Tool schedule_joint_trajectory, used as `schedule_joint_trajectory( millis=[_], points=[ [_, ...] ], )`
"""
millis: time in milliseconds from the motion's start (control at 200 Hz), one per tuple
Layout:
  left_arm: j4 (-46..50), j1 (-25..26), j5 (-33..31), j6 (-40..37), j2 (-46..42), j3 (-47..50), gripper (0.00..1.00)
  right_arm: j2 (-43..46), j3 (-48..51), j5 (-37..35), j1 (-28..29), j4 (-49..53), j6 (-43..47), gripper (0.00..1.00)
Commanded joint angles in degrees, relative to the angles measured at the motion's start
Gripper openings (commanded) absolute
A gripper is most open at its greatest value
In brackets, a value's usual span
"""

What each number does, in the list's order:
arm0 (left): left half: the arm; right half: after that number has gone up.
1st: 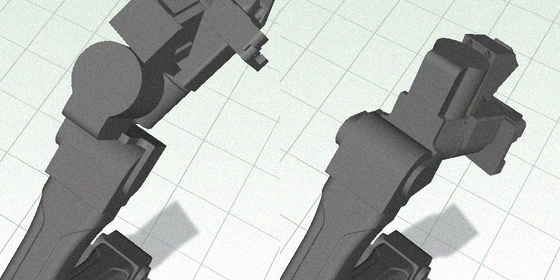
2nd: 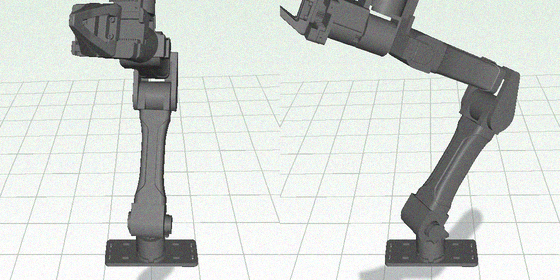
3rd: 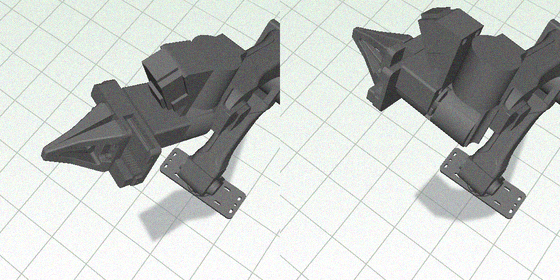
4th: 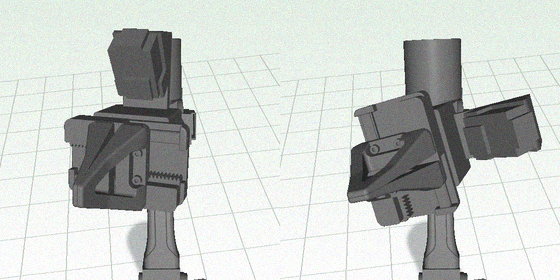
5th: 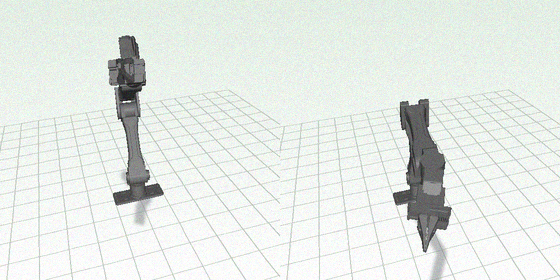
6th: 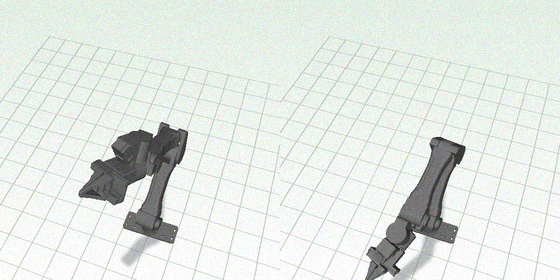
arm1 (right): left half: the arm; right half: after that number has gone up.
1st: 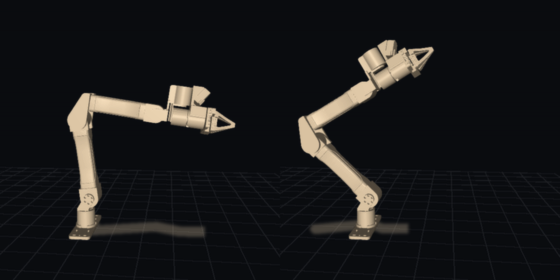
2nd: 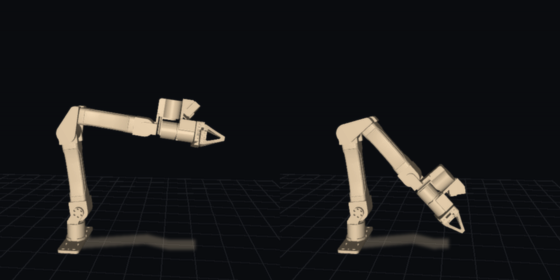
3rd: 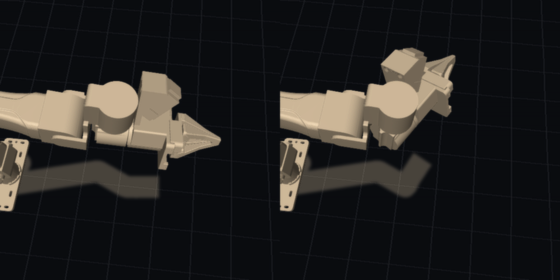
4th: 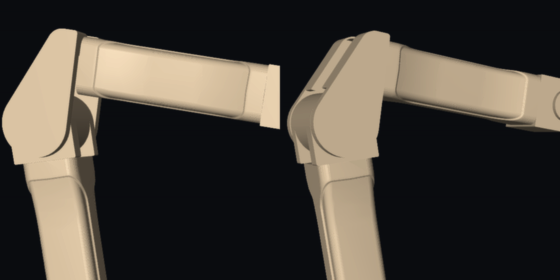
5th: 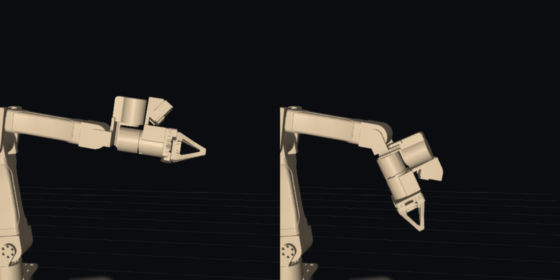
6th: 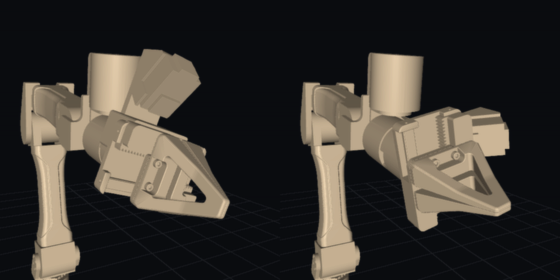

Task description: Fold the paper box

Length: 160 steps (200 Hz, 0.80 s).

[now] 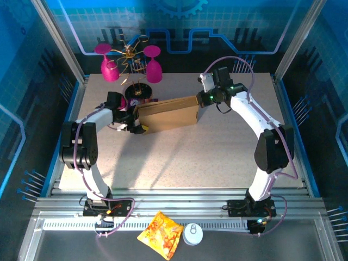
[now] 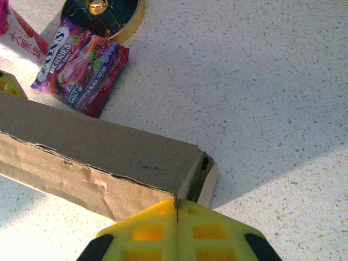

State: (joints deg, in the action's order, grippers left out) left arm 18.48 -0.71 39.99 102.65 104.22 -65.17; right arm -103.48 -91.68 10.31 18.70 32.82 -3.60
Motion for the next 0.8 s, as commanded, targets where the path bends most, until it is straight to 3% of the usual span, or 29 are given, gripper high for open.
schedule_joint_trajectory(
  millis=[0,125,250,425,795],
  points=[
    [0.62,-0.52,1.61,-4.91,-3.75,2.15,0.8,-1.22,-1.21,-0.99,0.95,2.51,0.77,0.0],
    [0.19,-0.67,1.68,-6.27,-5.62,3.23,0.86,-1.2,-1.05,-0.99,0.94,2.6,0.96,0.0],
    [0.94,-0.87,0.35,-8.42,-7.87,3.2,0.78,-1.4,-1.15,-0.91,0.72,2.87,0.93,0.0],
    [6.19,-0.92,-1.91,-12.16,-10.17,1.8,0.77,-1.71,-2.08,-0.77,0.34,3.4,1.12,0.0],
    [8.27,-0.87,0.54,-15.25,-9.65,4.32,0.86,-2.49,-3.11,-1.27,1.04,3.51,0.99,0.0]
  ],
)
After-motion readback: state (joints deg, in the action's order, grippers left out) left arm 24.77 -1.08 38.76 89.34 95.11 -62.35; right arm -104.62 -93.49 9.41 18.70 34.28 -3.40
